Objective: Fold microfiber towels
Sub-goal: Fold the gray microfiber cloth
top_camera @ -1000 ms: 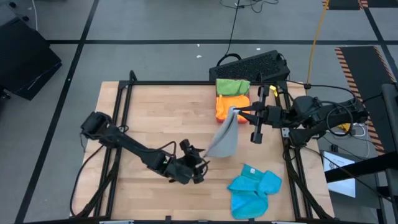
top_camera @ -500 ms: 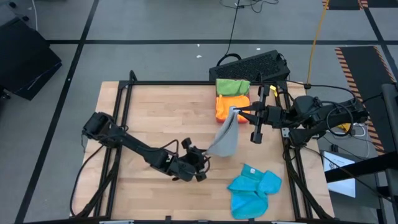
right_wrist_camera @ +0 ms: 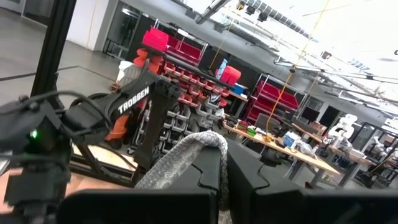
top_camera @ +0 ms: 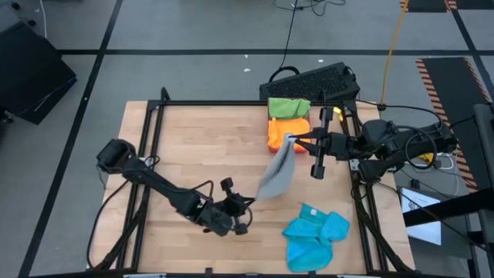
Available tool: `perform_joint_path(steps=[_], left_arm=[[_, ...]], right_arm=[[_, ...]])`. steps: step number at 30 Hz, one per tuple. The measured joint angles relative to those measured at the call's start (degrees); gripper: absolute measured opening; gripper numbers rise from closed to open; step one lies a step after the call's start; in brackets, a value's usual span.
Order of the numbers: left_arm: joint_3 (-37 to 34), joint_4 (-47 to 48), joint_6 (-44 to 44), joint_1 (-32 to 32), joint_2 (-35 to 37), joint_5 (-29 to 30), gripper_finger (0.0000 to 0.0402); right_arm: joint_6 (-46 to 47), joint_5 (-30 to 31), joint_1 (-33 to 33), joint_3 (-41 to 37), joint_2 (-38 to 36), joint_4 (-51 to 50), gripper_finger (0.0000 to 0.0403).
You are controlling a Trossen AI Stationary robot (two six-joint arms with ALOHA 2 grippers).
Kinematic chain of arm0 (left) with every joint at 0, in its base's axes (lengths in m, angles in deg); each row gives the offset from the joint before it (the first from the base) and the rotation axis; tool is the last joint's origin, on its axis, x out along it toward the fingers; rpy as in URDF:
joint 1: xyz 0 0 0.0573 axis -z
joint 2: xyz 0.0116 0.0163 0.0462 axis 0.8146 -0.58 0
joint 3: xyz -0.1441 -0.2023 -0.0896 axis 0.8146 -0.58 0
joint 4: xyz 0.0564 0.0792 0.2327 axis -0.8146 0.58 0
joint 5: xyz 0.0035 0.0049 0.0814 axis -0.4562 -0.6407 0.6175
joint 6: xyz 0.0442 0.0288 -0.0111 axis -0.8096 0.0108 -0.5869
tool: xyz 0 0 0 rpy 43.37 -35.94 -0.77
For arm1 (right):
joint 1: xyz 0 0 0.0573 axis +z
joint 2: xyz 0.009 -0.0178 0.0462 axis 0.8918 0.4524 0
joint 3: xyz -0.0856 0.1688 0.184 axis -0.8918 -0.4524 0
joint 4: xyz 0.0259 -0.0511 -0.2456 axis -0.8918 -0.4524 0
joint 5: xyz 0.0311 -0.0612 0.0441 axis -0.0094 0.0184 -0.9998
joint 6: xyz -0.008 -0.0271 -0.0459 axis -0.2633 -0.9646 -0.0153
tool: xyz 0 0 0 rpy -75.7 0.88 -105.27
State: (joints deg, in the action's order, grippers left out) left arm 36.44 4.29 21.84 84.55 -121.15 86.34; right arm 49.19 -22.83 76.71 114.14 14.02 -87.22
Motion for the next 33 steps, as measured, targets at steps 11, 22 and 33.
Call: perform_joint_path(steps=[11, 22, 33], left_arm=[[-0.1, 2.7, -1.8, 5.6, 2.9, 0.4, 0.0004], [0.0, 8.6, -11.4, 16.8, 24.9, 5.0, 0.0008], [0.0, 27.5, 5.5, 22.8, 40.0, 2.1, 0.0003]], right_arm=[[3.6, 1.6, 0.0, 0.0, 0.0, -5.6, 0.0004], [5.1, -4.7, 1.4, 0.0, 1.7, 4.3, 0.0004], [8.1, -4.7, 5.8, 0.0, 9.2, 3.9, 0.0004]])
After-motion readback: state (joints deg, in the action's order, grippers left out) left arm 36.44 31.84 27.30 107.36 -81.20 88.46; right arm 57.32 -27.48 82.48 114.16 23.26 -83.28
